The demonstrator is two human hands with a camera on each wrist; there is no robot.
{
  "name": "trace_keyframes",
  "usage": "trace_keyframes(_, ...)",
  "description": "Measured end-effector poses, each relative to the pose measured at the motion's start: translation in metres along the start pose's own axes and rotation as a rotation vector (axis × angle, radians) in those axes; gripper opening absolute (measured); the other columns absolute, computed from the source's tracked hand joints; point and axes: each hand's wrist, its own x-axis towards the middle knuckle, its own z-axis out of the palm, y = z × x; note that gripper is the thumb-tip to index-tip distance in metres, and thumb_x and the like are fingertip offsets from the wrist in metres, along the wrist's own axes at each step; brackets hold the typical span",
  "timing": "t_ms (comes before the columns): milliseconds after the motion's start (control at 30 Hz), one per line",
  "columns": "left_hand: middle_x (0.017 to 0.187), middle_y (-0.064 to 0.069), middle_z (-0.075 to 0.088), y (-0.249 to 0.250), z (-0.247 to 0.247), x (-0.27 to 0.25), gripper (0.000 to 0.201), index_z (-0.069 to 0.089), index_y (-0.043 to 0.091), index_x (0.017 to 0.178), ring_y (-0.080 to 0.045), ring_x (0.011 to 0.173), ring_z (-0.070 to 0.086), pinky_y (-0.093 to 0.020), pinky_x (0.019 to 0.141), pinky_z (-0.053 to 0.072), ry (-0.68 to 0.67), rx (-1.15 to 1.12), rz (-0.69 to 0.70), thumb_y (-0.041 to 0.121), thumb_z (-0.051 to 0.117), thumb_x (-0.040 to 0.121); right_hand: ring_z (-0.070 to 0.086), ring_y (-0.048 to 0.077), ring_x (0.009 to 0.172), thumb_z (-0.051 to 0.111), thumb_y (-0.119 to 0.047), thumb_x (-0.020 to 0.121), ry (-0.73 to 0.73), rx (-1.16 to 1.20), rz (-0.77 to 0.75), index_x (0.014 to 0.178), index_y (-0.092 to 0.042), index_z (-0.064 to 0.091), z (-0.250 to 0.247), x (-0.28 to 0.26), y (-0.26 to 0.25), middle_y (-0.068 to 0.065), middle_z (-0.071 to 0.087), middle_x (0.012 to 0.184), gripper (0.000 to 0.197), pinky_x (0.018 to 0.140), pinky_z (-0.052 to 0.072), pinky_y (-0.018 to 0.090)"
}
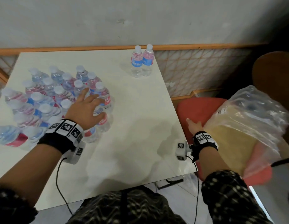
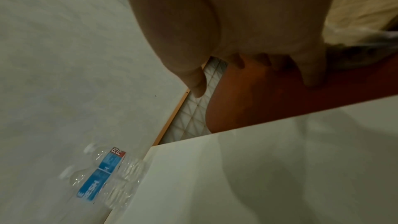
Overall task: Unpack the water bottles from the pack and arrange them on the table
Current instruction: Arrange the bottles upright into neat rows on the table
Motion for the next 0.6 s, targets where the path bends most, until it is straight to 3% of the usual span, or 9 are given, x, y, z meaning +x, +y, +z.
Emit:
trace_keyframes(100, 0.149, -0.002, 0.038, 0.003, -0.003, -0.001, 0.05, 0.05, 0.025, 0.133, -0.027, 0.147, 0.003, -0.043, 0.117, 0.015, -0.008, 0.004, -0.014, 0.039, 0.062, 0.086, 0.032, 0.038, 0.136, 0.055, -0.045, 0.089, 0.025, 0.016, -0.005, 0.149, -0.008, 0.019, -0.003, -0.002, -0.001, 0.018, 0.029, 0.151, 0.079, 0.112, 0.027, 0.041)
trace_keyframes(200, 0.151, -0.001, 0.036, 0.004, -0.004, -0.003, 0.054, 0.047, 0.024, 0.136, -0.025, 0.147, 0.004, -0.043, 0.117, 0.016, -0.012, 0.001, -0.026, 0.04, 0.061, 0.086, 0.034, 0.035, 0.136, 0.059, -0.038, 0.088, -0.029, -0.023, -0.17, 0.148, -0.009, 0.022, 0.011, -0.025, -0.024, 0.017, 0.03, 0.151, 0.076, 0.111, 0.03, 0.039)
trace_keyframes(300, 0.152, -0.004, 0.034, 0.003, -0.005, -0.007, 0.056, 0.047, 0.019, 0.136, -0.025, 0.147, 0.01, -0.042, 0.117, 0.018, 0.047, -0.062, -0.042, 0.044, 0.059, 0.087, 0.039, 0.029, 0.133, 0.063, -0.026, 0.088, -0.269, -0.05, -0.429, 0.146, -0.012, 0.027, 0.053, -0.067, -0.052, 0.014, 0.036, 0.147, 0.07, 0.107, 0.034, 0.035)
trace_keyframes(433, 0.14, -0.012, 0.047, 0.004, -0.01, -0.017, 0.066, 0.055, 0.011, 0.127, -0.035, 0.135, 0.034, -0.042, 0.113, 0.025, 0.168, -0.089, -0.036, 0.059, 0.04, 0.083, 0.05, 0.028, 0.122, 0.07, -0.025, 0.084, -0.662, -0.216, -0.605, 0.145, -0.023, 0.028, 0.129, -0.131, -0.077, 0.013, 0.044, 0.14, 0.074, 0.102, 0.044, 0.043)
trace_keyframes(500, 0.133, -0.012, 0.051, 0.003, -0.013, -0.022, 0.068, 0.056, 0.011, 0.125, -0.035, 0.127, 0.041, -0.042, 0.107, 0.031, 0.196, -0.084, -0.062, 0.06, 0.038, 0.082, 0.052, 0.027, 0.121, 0.07, -0.025, 0.083, -0.742, -0.28, -0.686, 0.145, -0.025, 0.027, 0.16, -0.157, -0.085, 0.012, 0.045, 0.139, 0.076, 0.102, 0.044, 0.042)
trace_keyframes(600, 0.135, -0.012, 0.048, 0.001, -0.016, -0.028, 0.069, 0.053, 0.011, 0.128, -0.033, 0.126, 0.04, -0.042, 0.105, 0.033, 0.154, -0.097, -0.109, 0.059, 0.037, 0.081, 0.053, 0.026, 0.119, 0.067, -0.022, 0.085, -0.759, -0.311, -0.809, 0.143, -0.021, 0.031, 0.189, -0.182, -0.093, 0.011, 0.053, 0.132, 0.068, 0.093, 0.042, 0.029)
